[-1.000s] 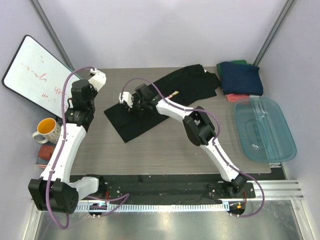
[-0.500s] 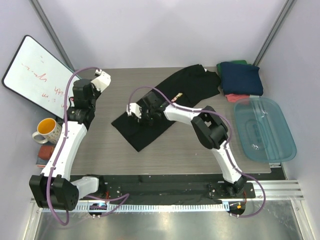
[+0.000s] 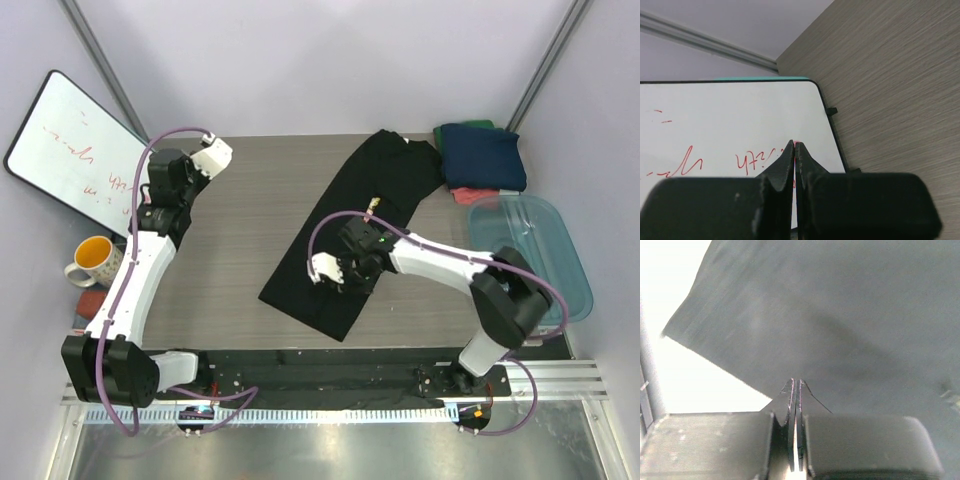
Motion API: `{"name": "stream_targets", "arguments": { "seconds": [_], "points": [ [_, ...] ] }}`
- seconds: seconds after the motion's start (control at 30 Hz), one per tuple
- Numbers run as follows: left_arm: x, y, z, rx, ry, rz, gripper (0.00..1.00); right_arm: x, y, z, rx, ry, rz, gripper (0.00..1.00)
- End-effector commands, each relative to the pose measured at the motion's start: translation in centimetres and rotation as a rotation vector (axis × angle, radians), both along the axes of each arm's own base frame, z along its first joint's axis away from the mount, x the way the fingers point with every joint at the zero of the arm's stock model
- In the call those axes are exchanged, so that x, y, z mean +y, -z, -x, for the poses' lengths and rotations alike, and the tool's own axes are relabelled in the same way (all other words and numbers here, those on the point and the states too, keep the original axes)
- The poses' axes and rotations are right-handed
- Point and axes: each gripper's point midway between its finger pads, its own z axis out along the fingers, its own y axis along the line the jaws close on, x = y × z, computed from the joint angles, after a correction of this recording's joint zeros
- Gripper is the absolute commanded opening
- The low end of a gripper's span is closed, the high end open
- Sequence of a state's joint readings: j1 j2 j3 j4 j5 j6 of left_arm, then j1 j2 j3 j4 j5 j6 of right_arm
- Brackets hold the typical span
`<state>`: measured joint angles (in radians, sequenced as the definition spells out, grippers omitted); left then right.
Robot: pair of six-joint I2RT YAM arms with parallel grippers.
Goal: Fold and stack the t-shirts
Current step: Rotate the tshirt 90 degrees
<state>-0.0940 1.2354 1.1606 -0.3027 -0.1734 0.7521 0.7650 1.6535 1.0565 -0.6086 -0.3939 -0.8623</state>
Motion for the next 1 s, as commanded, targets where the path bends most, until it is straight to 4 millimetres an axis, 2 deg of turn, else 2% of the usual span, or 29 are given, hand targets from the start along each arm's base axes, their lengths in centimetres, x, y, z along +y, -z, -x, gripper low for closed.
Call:
{"name": "stream_targets", "arguments": {
  "seconds": [0.0, 0.03, 0.1, 0.13, 0.17, 0.23, 0.3, 0.33, 0.4, 0.43, 0.47, 0.5, 0.53, 0.57, 0.6, 0.63, 0.7, 0.73, 0.77, 0.8, 0.83, 0.87, 0.9, 0.93, 0.97],
  "points": [
    [-1.0, -3.6, -1.3, -0.101, 0.041, 0.009, 0.0, -3.0, -1.4, 1.0, -0.038, -0.002, 0.024, 0.01],
    [-1.2, -3.5, -1.4, -0.098, 0.039, 0.015, 0.0, -2.8, -2.0, 0.3, -0.059, 0.018, 0.002, 0.01],
    [-1.8, -3.6, -1.4, -0.1, 0.047, 0.018, 0.0, -2.6, -3.8, -2.6, -0.135, 0.097, -0.037, 0.01],
    [-1.9, -3.7, -1.4, -0.104, 0.049, 0.021, 0.0, -2.0, -4.9, -4.5, -0.192, 0.149, -0.078, 0.01],
    [-2.4, -3.6, -1.4, -0.103, 0.06, 0.021, 0.0, -2.6, -5.8, -6.8, -0.262, 0.223, -0.072, 0.01],
    [-2.8, -3.3, -1.4, -0.097, 0.069, 0.017, 0.0, -2.5, -6.6, -10.1, -0.355, 0.29, -0.102, 0.01],
    [-3.0, -3.3, -1.5, -0.098, 0.07, 0.019, 0.0, -4.6, -7.1, -14.2, -0.475, 0.424, -0.069, 0.01],
    [-3.1, -3.1, -1.5, -0.093, 0.072, 0.02, 0.0, -4.6, -7.3, -16.8, -0.552, 0.478, -0.088, 0.01],
    [-3.3, -2.9, -1.5, -0.089, 0.076, 0.027, 0.0, -7.5, -7.7, -20.7, -0.668, 0.613, -0.038, 0.01],
    [-3.4, -2.9, -1.5, -0.09, 0.083, 0.025, 0.0, -7.9, -7.3, -22.8, -0.71, 0.66, -0.039, 0.01],
    [-3.4, -2.7, -1.4, -0.086, 0.086, 0.021, 0.0, -8.2, -8.0, -24.6, -0.741, 0.712, -0.053, 0.01],
    [-3.4, -2.5, -1.4, -0.083, 0.088, 0.02, 0.0, -10.0, -8.2, -26.2, -0.772, 0.777, -0.03, 0.01],
    [-3.4, -2.4, -1.4, -0.082, 0.087, 0.018, 0.0, -10.4, -8.8, -27.8, -0.806, 0.818, -0.047, 0.01],
    [-3.4, -2.1, -1.4, -0.078, 0.088, 0.013, 0.0, -10.6, -8.1, -29.6, -0.82, 0.844, -0.039, 0.01],
    [-3.4, -2.1, -1.4, -0.081, 0.088, 0.011, 0.0, -11.9, -8.2, -31.0, -0.844, 0.886, -0.03, 0.01],
    [-3.4, -2.1, -1.4, -0.084, 0.087, 0.008, 0.0, -12.3, -8.4, -32.3, -0.877, 0.917, -0.034, 0.01],
    [-3.4, -1.7, -1.4, -0.08, 0.089, 0.003, 0.0, -12.5, -7.7, -35.0, -0.898, 0.927, -0.022, 0.01],
    [-3.3, -1.6, -1.4, -0.08, 0.086, 0.002, 0.0, -12.6, -9.1, -36.6, -0.943, 0.944, -0.047, 0.01],
    [-3.2, -1.2, -1.4, -0.072, 0.085, 0.0, 0.0, -12.7, -9.0, -37.4, -0.956, 0.942, -0.043, 0.01],
    [-3.2, -0.9, -1.4, -0.066, 0.085, -0.006, 0.0, -12.7, -6.8, -38.1, -0.948, 0.923, -0.006, 0.01],
    [-3.2, -0.7, -1.4, -0.063, 0.084, -0.008, 0.0, -12.5, -7.7, -39.4, -0.971, 0.925, -0.027, 0.01],
    [-3.1, -0.7, -1.5, -0.063, 0.081, -0.013, 0.0, -12.3, -6.8, -39.9, -0.968, 0.916, -0.015, 0.01],
    [-3.0, -0.4, -1.6, -0.055, 0.078, -0.018, 0.0, -12.1, -4.8, -40.3, -0.949, 0.903, 0.007, 0.01],
    [-3.0, -0.3, -1.7, -0.052, 0.074, -0.022, 0.0, -11.8, -5.2, -41.2, -0.961, 0.905, -0.005, 0.01],
    [-2.8, -0.2, -1.7, -0.049, 0.066, -0.028, 0.0, -11.5, -4.7, -41.6, -0.956, 0.902, -0.002, 0.01]
  ]
}}
